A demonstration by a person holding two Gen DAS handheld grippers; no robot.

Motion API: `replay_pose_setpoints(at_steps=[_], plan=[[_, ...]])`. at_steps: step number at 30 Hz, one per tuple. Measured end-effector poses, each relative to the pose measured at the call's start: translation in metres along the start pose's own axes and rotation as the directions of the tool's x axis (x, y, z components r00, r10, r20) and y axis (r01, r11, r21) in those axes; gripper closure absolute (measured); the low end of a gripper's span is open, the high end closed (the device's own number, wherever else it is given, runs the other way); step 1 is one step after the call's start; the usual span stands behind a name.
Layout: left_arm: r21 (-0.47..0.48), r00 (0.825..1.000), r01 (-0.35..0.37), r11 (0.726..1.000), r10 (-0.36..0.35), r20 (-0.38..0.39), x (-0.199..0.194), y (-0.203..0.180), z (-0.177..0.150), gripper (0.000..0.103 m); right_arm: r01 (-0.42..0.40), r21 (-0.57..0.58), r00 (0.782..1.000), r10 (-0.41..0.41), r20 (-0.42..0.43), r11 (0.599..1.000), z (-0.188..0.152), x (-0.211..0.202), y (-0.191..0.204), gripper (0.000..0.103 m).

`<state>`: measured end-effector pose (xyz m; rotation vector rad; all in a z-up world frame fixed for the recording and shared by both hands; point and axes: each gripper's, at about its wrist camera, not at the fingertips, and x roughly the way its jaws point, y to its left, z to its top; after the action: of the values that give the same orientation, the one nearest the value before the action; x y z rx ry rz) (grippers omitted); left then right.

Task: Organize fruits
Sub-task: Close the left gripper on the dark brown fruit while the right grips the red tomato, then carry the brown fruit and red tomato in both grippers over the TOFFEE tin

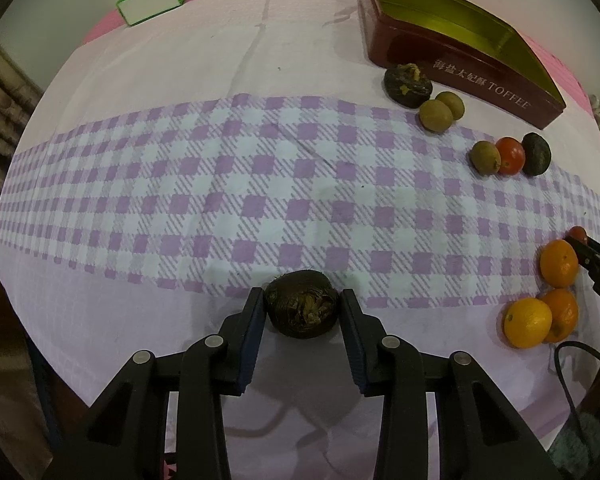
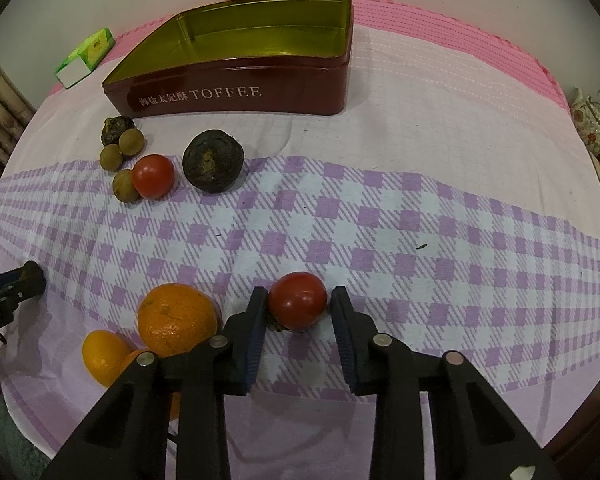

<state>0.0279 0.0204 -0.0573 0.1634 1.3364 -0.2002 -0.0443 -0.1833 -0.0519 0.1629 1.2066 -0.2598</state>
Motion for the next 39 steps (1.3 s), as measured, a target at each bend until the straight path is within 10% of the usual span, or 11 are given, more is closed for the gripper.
replay_pose_setpoints(at_steps=[24,39], plan=[[0.11,0.996,0.024,0.994,-0.034,0.088,-0.02,-0.047,0.048,0.065,-0.013,0.02,1.0,0.012,0.021,1.0,0.014,-0.018,-0.02,0.077],[0.148,0.965,0.03,0.988,-0.068,0.254,-0.056,-0.059,0.156,0.065,-0.023,-0.025,0.992,0.026,0.127,0.999,0.064,-0.063,-0.059,0.077]])
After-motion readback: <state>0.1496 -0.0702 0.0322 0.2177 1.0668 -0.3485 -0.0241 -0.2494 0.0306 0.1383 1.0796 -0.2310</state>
